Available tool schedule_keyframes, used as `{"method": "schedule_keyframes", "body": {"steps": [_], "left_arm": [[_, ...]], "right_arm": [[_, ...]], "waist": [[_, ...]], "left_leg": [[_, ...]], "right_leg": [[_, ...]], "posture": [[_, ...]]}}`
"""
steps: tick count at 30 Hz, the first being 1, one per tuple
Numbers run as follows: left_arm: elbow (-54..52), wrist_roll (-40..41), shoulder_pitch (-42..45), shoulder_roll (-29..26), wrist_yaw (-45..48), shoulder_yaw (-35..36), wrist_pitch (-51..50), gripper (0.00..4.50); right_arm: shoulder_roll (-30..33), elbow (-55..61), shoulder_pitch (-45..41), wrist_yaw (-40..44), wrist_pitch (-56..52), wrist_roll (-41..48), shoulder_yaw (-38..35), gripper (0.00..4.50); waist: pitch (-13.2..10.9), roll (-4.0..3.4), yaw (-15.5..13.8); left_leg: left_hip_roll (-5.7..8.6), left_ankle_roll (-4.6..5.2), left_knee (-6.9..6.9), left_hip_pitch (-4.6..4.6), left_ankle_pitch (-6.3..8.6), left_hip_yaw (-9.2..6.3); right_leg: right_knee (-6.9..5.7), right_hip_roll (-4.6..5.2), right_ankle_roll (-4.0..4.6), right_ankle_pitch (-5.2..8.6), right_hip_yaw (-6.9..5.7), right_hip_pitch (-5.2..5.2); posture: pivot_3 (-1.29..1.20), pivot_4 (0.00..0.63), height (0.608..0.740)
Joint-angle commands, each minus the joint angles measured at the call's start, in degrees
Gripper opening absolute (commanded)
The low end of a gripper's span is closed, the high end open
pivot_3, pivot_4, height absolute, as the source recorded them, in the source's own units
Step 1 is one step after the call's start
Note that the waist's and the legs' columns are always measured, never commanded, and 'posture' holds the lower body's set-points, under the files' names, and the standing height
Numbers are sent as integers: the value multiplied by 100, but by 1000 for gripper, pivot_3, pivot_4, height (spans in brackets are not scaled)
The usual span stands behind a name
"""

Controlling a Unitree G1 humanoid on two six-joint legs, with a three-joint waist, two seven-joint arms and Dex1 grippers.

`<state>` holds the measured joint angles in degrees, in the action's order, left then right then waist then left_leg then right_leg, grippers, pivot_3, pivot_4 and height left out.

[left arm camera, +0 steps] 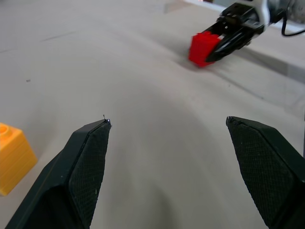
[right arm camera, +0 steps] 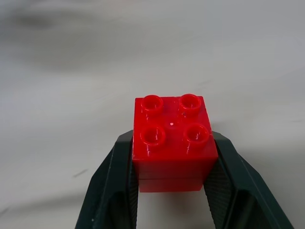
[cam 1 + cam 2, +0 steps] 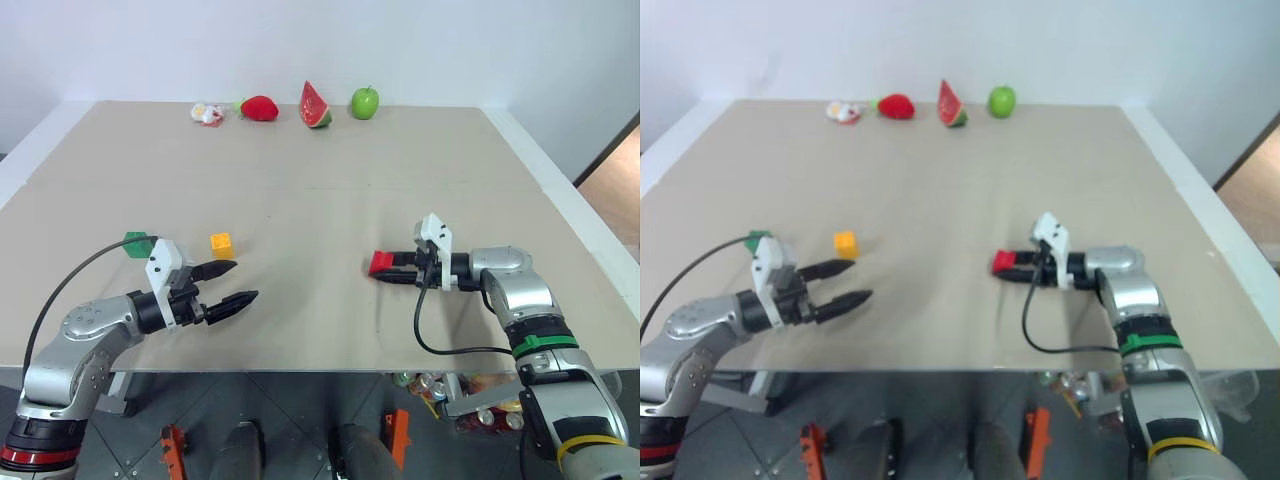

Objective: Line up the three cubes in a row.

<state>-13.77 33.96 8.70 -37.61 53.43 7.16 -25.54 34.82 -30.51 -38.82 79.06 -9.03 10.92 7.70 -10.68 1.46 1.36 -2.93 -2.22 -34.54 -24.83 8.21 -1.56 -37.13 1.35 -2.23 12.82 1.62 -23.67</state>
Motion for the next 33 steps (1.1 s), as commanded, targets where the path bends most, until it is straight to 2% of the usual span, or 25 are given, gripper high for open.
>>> {"method": "schedule_keyframes", "body": {"steps": [1,12,14,16,19,26,29,33], "left_arm": [[20,103,130,-138,141,170,-35,4036],[-360,235,-276,-263,83,401,-292,4036],[-433,280,-349,-248,12,473,-336,4036],[-472,302,-419,-221,-73,554,-370,4036],[-380,317,-503,-154,-222,706,-332,4036],[604,-63,-536,-159,-544,1066,-41,4036],[993,-317,-442,-183,-657,1045,94,4036],[1297,-580,-295,-95,-801,946,290,4036]], "right_arm": [[90,90,-114,347,181,-23,94,1261],[-170,-717,-436,593,776,-266,307,1261],[-261,-923,-546,487,751,-298,286,2345],[-301,-1065,-607,419,844,-350,267,2814],[-246,-1180,-638,372,1082,-460,263,3879],[701,-533,-648,1199,857,-91,-24,3879],[1132,-280,-749,1281,828,41,-193,3879],[1385,-54,-977,1126,644,272,-425,3879]], "waist": [[0,0,3],[1,2,11],[2,3,23],[2,3,33],[2,4,58],[-2,-3,25],[-2,-2,6],[-2,-3,4]], "left_leg": [[0,0,0,2,0,4],[-8,-2,1,13,1,21],[-17,-2,1,23,1,31],[-20,-2,1,28,1,34],[-23,-2,0,43,1,38],[-13,-4,-2,50,1,52],[-15,-6,-1,48,1,55],[-24,-10,12,23,4,72]], "right_leg": [[0,1,2,-2,2,0],[-1,0,6,-5,8,1],[-2,-4,15,-11,9,3],[-3,-5,20,-14,9,5],[-6,-7,23,-17,12,15],[-5,10,23,-28,18,16],[-4,8,21,-22,22,10],[-6,-1,22,-17,35,-27]], "posture": [[0,150,740],[0,150,740],[0,150,740],[0,150,740],[0,150,740],[0,150,740],[0,150,740],[0,150,740]]}}
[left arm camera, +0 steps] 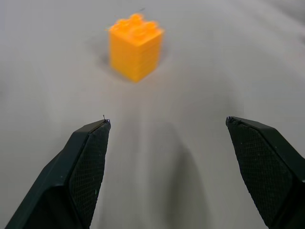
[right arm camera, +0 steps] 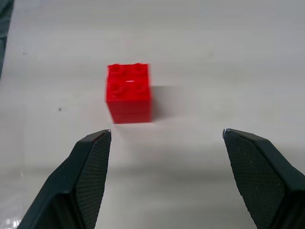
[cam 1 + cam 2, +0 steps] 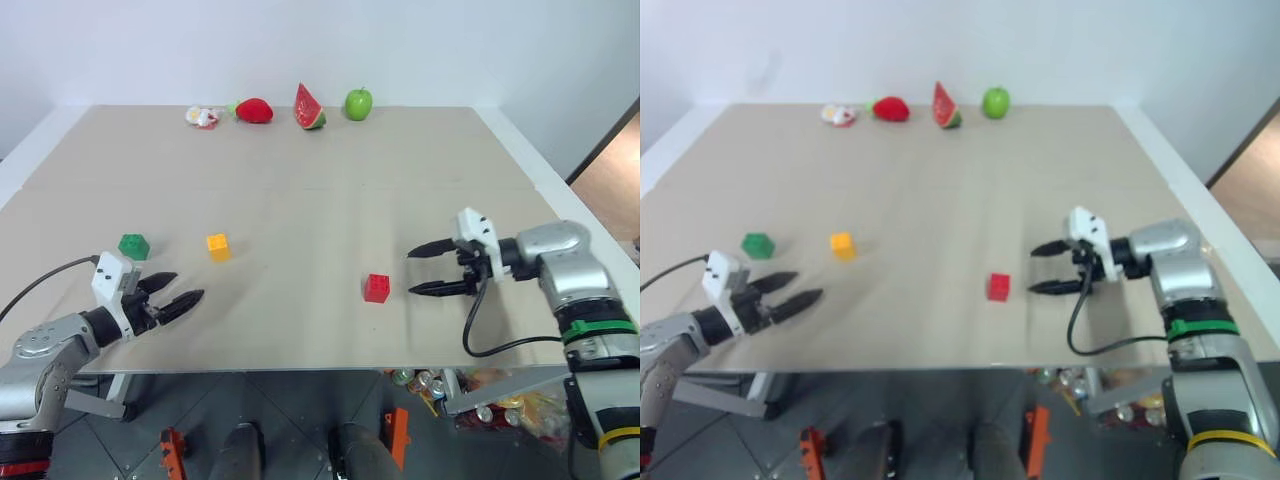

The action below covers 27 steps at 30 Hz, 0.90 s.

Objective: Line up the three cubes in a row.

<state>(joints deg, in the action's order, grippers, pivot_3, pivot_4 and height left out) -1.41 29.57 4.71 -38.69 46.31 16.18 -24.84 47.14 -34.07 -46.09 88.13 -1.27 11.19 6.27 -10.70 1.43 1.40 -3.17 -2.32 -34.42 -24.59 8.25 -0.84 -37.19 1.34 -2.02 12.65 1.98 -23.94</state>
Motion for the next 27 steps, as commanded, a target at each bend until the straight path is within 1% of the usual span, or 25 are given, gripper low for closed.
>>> {"method": "schedule_keyframes", "body": {"steps": [1,3,6,11,16,21,25,27], "left_arm": [[191,-225,185,74,-146,2,300,4036],[402,-324,316,187,-227,-50,436,4036],[641,-406,472,278,-204,-104,572,4036],[1038,-575,809,315,-82,-277,771,4036],[1204,-547,1024,312,-42,-202,785,4036],[646,38,586,390,-182,390,435,4036],[179,576,-40,412,-432,1114,83,4036],[20,638,-333,409,-575,1360,39,4036]], "right_arm": [[139,527,-345,102,-375,439,-421,3879],[31,1103,-368,-116,-872,846,-648,3879],[-208,2153,-12,-442,-1533,1313,-728,3879],[-508,3325,718,-902,-1956,1444,-542,3879],[-701,3924,1113,-1173,-2254,1605,-434,3879],[-755,4069,1352,-1243,-2246,1585,-364,3879],[-846,4012,1372,-1219,-2226,1611,-288,3879],[-936,3955,1334,-1189,-2217,1627,-210,3879]], "waist": [[0,0,1],[-1,-2,-2],[4,6,-3],[9,15,-24],[10,17,-17],[13,22,4],[14,23,14],[14,23,15]], "left_leg": [[-3,0,1,-9,0,3],[-6,-3,4,-14,2,11],[-13,-13,4,-16,9,15],[-15,-16,-3,-23,11,16],[-14,-16,-27,-37,9,35],[-18,-16,-31,-35,10,48],[-32,-16,-24,-34,10,50],[-37,-16,-23,-32,10,50]], "right_leg": [[-3,-3,-1,0,3,-13],[-6,-6,-4,0,11,-23],[-10,-14,-18,-4,19,-27],[-9,-18,-17,3,26,-27],[-9,-17,-29,-10,49,-35],[-9,-15,-29,-13,58,-38],[-10,-27,-24,-14,58,-46],[-10,-31,-20,-13,58,-46]], "posture": [[0,150,740],[0,150,740],[0,150,740],[0,150,740],[0,150,740],[0,150,740],[0,150,740],[0,150,740]]}}
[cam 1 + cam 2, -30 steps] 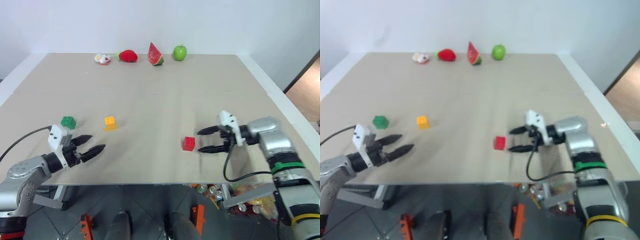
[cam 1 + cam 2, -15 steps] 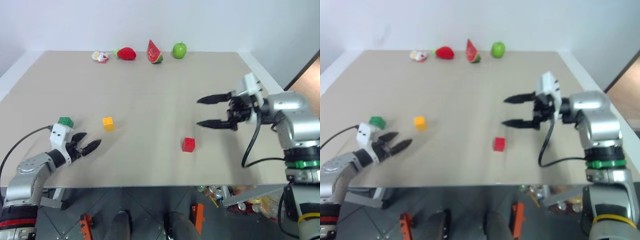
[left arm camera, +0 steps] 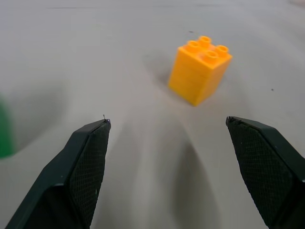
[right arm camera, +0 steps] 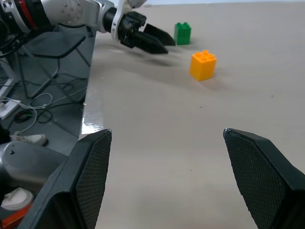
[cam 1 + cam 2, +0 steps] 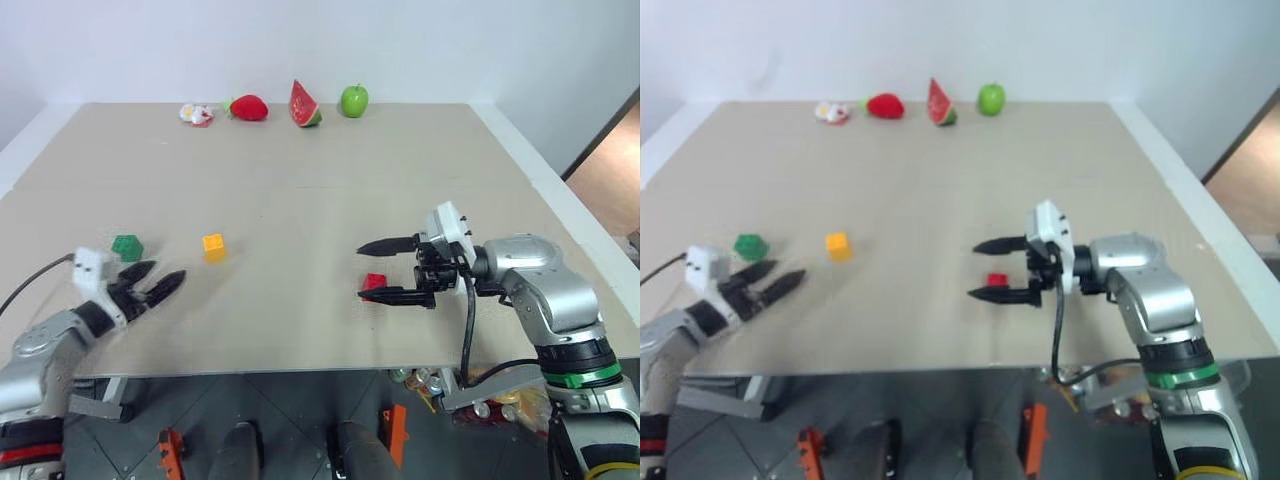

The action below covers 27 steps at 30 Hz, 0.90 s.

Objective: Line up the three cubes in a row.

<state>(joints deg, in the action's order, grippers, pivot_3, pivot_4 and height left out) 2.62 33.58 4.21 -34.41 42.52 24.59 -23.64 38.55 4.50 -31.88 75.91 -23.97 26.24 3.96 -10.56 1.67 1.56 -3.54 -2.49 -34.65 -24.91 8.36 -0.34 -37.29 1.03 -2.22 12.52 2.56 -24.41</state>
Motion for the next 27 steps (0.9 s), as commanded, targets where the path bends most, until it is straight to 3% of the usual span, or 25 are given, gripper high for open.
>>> {"method": "schedule_keyframes", "body": {"steps": [1,9,21,27], "left_arm": [[-425,242,-368,-19,-259,579,-86,4036],[-169,-80,-436,49,-935,826,186,4036],[1390,-858,878,-55,-1270,366,779,4036],[1913,-994,1400,-11,-1111,109,945,4036]], "right_arm": [[-114,90,-98,43,48,124,55,3879],[-579,-71,-328,66,211,-23,485,3879],[-666,-88,-425,-60,270,-54,474,3879],[-849,-145,-480,-688,376,-163,296,3879]], "waist": [[0,0,-5],[6,9,-25],[11,18,-25],[11,19,-27]], "left_leg": [[-1,0,1,3,0,0],[1,-1,-7,3,-1,8],[-2,-3,-1,0,-1,12],[-2,-3,-1,-2,-2,10]], "right_leg": [[0,-1,1,1,0,1],[0,7,5,-3,0,7],[0,2,2,-3,-1,2],[0,-2,-1,-4,0,3]], "posture": [[0,150,740],[0,150,740],[0,150,740],[0,150,740]]}}
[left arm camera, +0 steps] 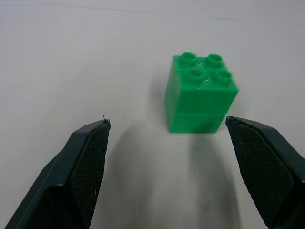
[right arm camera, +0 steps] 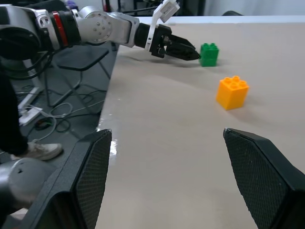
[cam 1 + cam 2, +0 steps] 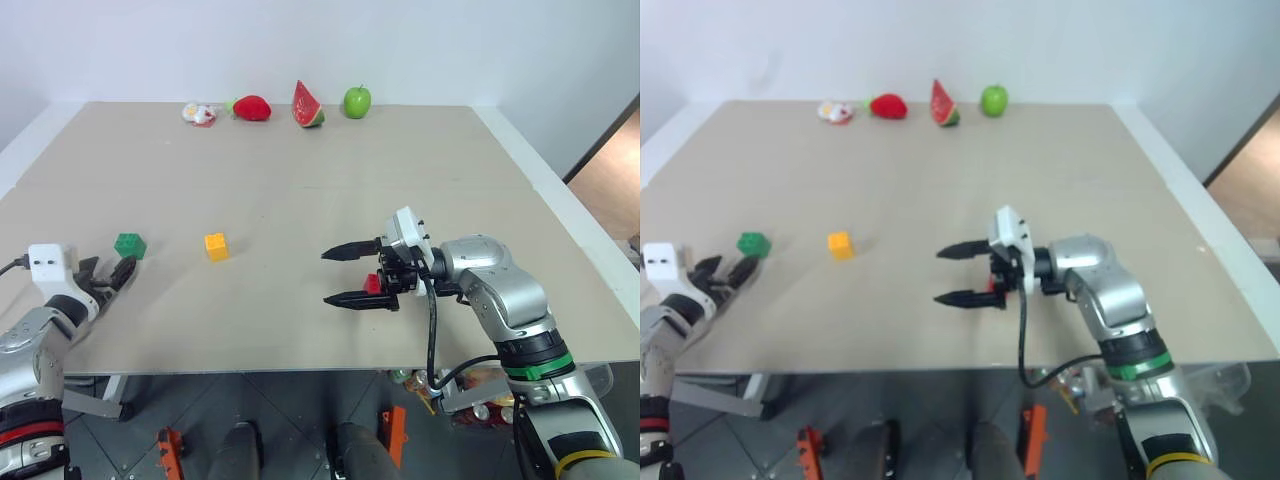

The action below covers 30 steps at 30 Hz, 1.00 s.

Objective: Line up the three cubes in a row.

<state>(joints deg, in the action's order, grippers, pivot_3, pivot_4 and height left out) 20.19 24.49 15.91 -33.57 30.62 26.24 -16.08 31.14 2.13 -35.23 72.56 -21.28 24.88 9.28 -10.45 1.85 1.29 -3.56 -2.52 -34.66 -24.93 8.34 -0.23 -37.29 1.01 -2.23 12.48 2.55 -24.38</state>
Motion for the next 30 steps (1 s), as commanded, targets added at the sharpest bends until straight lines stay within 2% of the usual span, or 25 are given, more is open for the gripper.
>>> {"method": "schedule_keyframes", "body": {"steps": [1,9,16,19,24,30], "left_arm": [[244,-117,325,-78,86,-110,216,4036],[940,-318,807,-14,160,-374,517,4036],[1345,-474,1069,-16,108,-444,724,4036],[1437,-477,1126,4,108,-436,797,3181],[1386,-480,1139,-9,163,-489,862,1433],[1112,-568,1243,-185,422,-667,922,1356]], "right_arm": [[-196,37,-208,-543,106,-37,-299,3879],[-459,77,-362,-1097,-48,87,-455,3879],[-523,80,-376,-1212,-29,63,-453,3879],[-527,70,-381,-1228,-24,57,-452,3922],[-507,-5,-411,-1232,0,19,-449,3922],[-411,-114,-430,-1183,47,-32,-469,3922]], "waist": [[0,0,0],[0,1,0],[0,1,1],[0,0,1],[0,0,1],[0,0,1]], "left_leg": [[0,0,0,0,0,0],[1,-3,0,-1,-3,0],[0,-3,0,-4,-3,-2],[0,-2,0,-3,-3,-3],[0,-3,-1,-4,-4,-2],[0,-3,0,-4,-4,-3]], "right_leg": [[0,0,-2,-1,0,0],[0,-1,-13,-10,2,1],[0,-4,-37,-24,3,0],[0,-4,-37,-25,3,0],[0,-3,-38,-25,4,0],[0,-4,-39,-25,4,0]], "posture": [[0,150,740],[0,150,740],[0,150,740],[0,150,740],[0,150,740],[0,150,740]]}}
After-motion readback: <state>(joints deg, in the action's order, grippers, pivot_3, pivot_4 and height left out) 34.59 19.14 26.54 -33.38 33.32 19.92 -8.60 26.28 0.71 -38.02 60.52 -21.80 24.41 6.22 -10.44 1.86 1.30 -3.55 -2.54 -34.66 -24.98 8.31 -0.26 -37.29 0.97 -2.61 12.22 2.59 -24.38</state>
